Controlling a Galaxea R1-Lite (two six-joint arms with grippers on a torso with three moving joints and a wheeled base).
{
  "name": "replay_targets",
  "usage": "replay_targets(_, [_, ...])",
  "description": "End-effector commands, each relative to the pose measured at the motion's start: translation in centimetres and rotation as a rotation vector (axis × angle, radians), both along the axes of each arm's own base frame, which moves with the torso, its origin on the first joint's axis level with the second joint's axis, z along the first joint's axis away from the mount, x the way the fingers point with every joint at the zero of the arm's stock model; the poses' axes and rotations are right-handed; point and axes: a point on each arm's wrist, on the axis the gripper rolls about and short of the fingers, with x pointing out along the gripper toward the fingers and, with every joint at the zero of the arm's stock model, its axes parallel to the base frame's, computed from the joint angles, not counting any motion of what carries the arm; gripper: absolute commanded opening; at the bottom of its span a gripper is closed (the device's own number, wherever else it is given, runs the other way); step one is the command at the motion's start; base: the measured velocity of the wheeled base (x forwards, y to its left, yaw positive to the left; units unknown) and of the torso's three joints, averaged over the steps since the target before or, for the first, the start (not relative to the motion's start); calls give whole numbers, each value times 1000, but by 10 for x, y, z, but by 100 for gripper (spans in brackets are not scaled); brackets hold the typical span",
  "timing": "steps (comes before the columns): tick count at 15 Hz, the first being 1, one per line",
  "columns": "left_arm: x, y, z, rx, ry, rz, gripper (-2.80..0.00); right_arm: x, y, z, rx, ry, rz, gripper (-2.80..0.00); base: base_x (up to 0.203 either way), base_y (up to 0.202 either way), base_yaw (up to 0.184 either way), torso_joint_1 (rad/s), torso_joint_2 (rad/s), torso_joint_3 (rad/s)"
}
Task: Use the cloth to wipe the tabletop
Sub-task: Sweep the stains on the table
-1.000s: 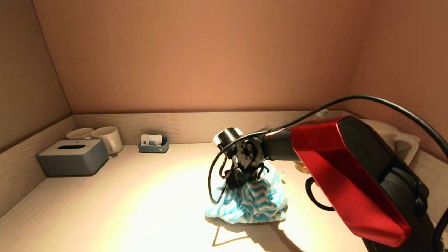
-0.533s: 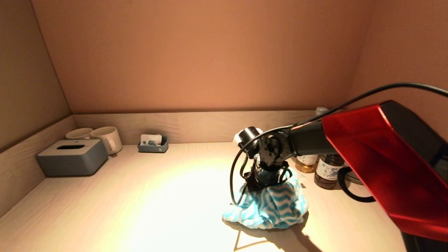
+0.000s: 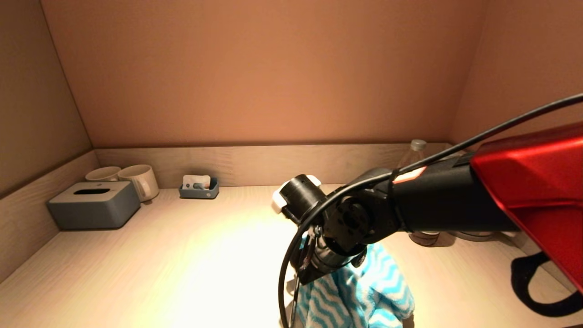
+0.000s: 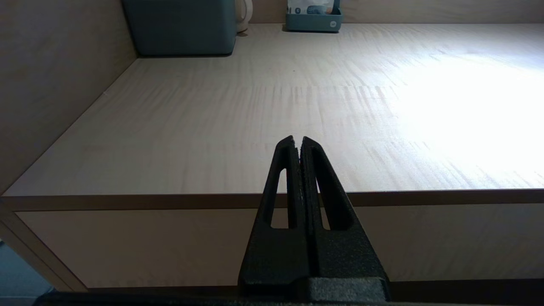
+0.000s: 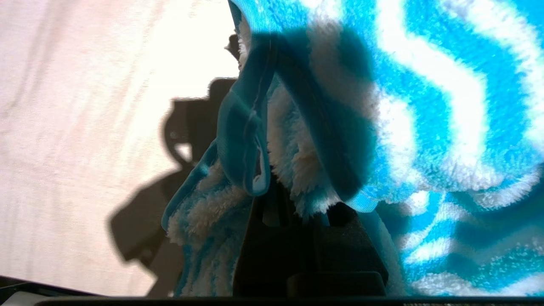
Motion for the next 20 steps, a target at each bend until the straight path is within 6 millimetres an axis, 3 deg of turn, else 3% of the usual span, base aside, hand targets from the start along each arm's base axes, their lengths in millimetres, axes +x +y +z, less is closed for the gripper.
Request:
replay_targets(1, [0, 0, 0, -1, 0, 0, -280, -11, 26, -7, 4, -11, 79, -280, 0, 0, 0, 0, 0, 0])
replay_targets(4, [0, 0, 0, -1, 0, 0, -280, -8, 63, -22, 3, -26, 150, -280, 0, 0, 0, 0, 0, 0])
replay_targets(7, [0, 0, 0, -1, 0, 0, -280, 11, 96, -31, 18, -81, 186, -280, 0, 0, 0, 0, 0, 0])
replay_targets(11, [0, 0, 0, -1, 0, 0, -280, 41, 110, -59, -50, -139, 175, -280, 0, 0, 0, 0, 0, 0])
replay_targets(14, [0, 0, 0, -1, 0, 0, -280, 81, 83, -73, -102, -180, 67, -280, 0, 0, 0, 0, 0, 0])
replay_targets(18, [0, 0, 0, -1, 0, 0, -280, 127, 25, -61, -112, -208, -101, -280, 0, 0, 0, 0, 0, 0])
replay_targets(20, [0, 0, 0, -1, 0, 0, -280, 139, -3, -51, -114, -213, -167, -280, 0, 0, 0, 0, 0, 0])
